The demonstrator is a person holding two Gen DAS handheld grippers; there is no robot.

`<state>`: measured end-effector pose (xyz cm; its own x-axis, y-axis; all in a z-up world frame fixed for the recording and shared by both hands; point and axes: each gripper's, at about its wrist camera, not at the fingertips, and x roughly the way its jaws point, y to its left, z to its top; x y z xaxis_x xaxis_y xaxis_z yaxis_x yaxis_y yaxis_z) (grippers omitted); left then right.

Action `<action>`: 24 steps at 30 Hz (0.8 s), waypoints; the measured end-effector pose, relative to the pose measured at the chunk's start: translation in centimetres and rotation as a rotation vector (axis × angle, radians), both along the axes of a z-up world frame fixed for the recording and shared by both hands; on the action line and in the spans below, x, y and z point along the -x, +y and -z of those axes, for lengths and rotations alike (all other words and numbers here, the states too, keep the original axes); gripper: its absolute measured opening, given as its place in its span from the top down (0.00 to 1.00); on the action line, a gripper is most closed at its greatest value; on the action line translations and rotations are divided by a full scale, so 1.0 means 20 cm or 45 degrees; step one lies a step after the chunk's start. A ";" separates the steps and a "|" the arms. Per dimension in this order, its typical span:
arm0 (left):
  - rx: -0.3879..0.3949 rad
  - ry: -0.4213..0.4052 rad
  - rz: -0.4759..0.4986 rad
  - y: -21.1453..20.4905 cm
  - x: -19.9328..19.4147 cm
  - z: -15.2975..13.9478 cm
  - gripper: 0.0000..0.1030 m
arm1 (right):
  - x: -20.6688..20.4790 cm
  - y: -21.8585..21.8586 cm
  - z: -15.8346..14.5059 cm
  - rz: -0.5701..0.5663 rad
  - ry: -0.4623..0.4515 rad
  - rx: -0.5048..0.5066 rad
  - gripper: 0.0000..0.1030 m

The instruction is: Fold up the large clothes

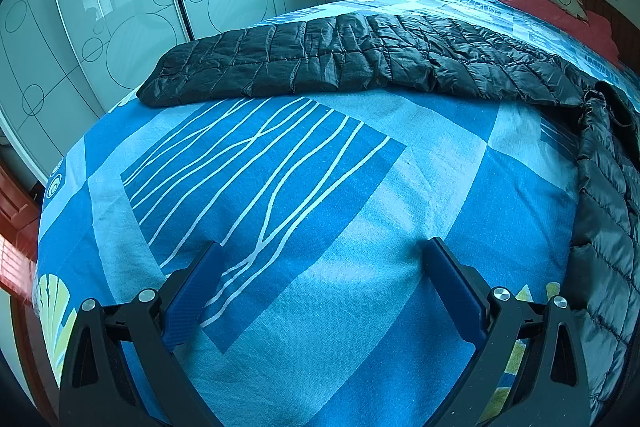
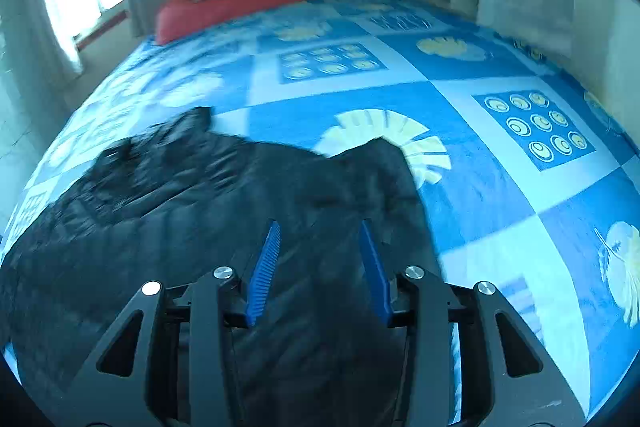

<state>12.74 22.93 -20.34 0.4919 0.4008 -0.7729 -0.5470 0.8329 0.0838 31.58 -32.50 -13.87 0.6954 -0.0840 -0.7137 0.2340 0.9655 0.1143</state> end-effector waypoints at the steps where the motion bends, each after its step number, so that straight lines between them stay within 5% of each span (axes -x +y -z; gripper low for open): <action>1: 0.000 0.000 0.000 0.00 0.00 0.00 0.04 | 0.04 0.04 0.03 0.015 0.023 0.048 0.52; 5: -0.003 0.002 0.000 0.00 0.00 0.00 0.04 | 0.06 0.02 0.24 0.032 0.126 0.004 0.51; 10: -0.001 0.000 0.000 0.00 0.00 0.00 0.04 | 0.17 0.15 0.07 0.028 0.007 -0.050 0.51; 13: -0.006 0.002 0.000 0.00 0.00 0.00 0.04 | 0.25 0.30 0.01 -0.038 -0.052 -0.032 0.40; 24: -0.004 0.001 0.000 -0.01 0.00 0.00 0.04 | 0.20 0.42 0.25 -0.074 0.075 0.043 0.36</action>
<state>12.83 22.77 -20.39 0.4913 0.4033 -0.7720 -0.5469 0.8327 0.0870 27.61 -24.10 -18.86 0.6566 -0.0697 -0.7510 0.1828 0.9807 0.0688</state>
